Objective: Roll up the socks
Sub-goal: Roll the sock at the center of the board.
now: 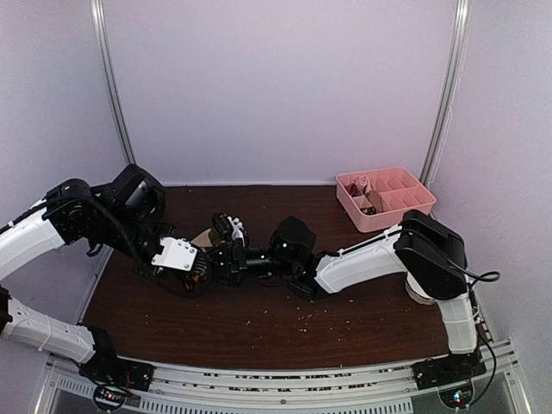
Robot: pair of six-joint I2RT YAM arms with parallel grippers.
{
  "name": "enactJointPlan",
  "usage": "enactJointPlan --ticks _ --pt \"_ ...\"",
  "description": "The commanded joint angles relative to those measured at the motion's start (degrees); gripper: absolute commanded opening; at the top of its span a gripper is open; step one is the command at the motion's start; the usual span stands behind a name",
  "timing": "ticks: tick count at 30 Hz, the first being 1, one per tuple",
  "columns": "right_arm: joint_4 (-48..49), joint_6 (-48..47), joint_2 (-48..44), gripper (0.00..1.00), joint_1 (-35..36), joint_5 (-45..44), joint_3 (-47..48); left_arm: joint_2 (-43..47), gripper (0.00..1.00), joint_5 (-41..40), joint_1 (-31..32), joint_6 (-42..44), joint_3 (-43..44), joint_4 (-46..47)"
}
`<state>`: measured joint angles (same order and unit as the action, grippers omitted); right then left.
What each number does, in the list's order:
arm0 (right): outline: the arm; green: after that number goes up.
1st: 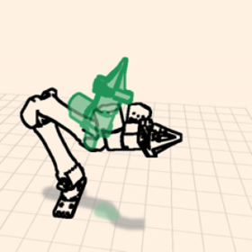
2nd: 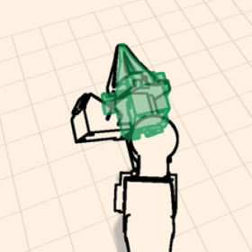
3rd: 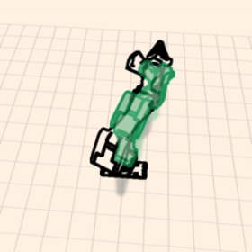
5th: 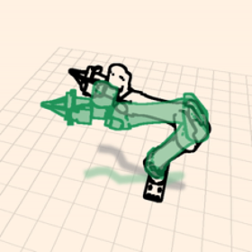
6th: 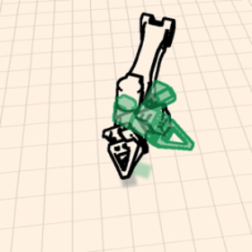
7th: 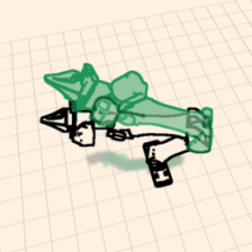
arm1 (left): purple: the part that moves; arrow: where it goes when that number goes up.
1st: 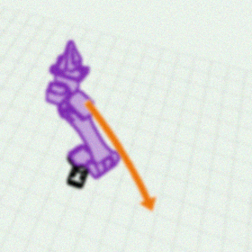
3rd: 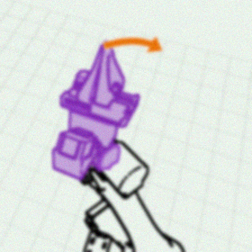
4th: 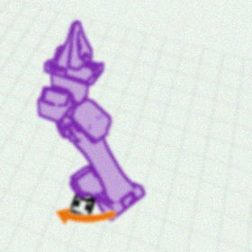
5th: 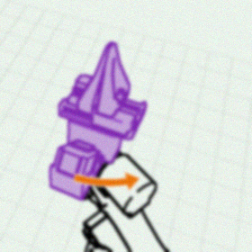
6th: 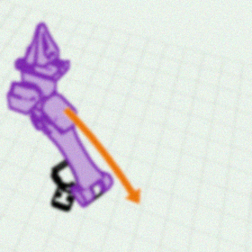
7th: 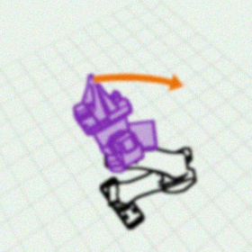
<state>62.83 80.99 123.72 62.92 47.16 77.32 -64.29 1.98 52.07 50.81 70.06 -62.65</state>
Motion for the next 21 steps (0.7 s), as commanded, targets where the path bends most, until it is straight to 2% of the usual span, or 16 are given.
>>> enactJointPlan --ticks 1,6,7,8,11,13,15,17,19,21 --pt "7.2 2.3 -0.3 0.00 1.1 -5.0 0.9 -1.6 0.00 -2.8 1.5 -1.4 -0.5 11.6" --pt "1.4 -3.6 -2.8 0.05 1.1 -7.5 -0.4 -4.3 0.00 -1.5 1.5 -4.8 1.6 9.8" --pt "-0.7 -5.8 -3.8 0.09 1.1 -7.9 -1.0 -4.9 0.00 -0.8 1.5 -5.4 2.2 8.9" --pt "-3.7 -8.0 -5.3 0.22 1.0 -8.3 -1.8 -5.5 0.00 -0.3 1.5 -6.0 2.8 8.2" --pt "-7.8 -15.8 -10.5 0.40 0.2 -9.9 -7.5 -6.7 0.00 1.9 1.2 -7.4 4.3 5.6" --pt "-16.4 -24.4 -15.7 0.44 -0.6 -12.9 -11.8 -7.6 0.00 4.6 0.5 -8.9 5.7 3.6" --pt "-28.5 -38.3 -21.6 0.47 -0.7 -18.9 -15.3 -9.1 0.00 7.8 -0.5 -10.8 8.0 1.2" --pt "-38.0 -49.6 -27.3 0.58 0.4 -27.6 -17.3 -11.0 0.00 13.1 -2.3 -12.5 10.8 -1.8" --pt "-42.8 -59.2 -32.4 0.65 2.0 -36.2 -20.1 -13.9 0.00 18.5 -4.2 -13.9 14.0 -5.4" --pt "-45.6 -67.3 -36.6 0.98 4.1 -44.9 -22.3 -17.1 0.00 24.4 -6.5 -14.5 18.5 -9.9"
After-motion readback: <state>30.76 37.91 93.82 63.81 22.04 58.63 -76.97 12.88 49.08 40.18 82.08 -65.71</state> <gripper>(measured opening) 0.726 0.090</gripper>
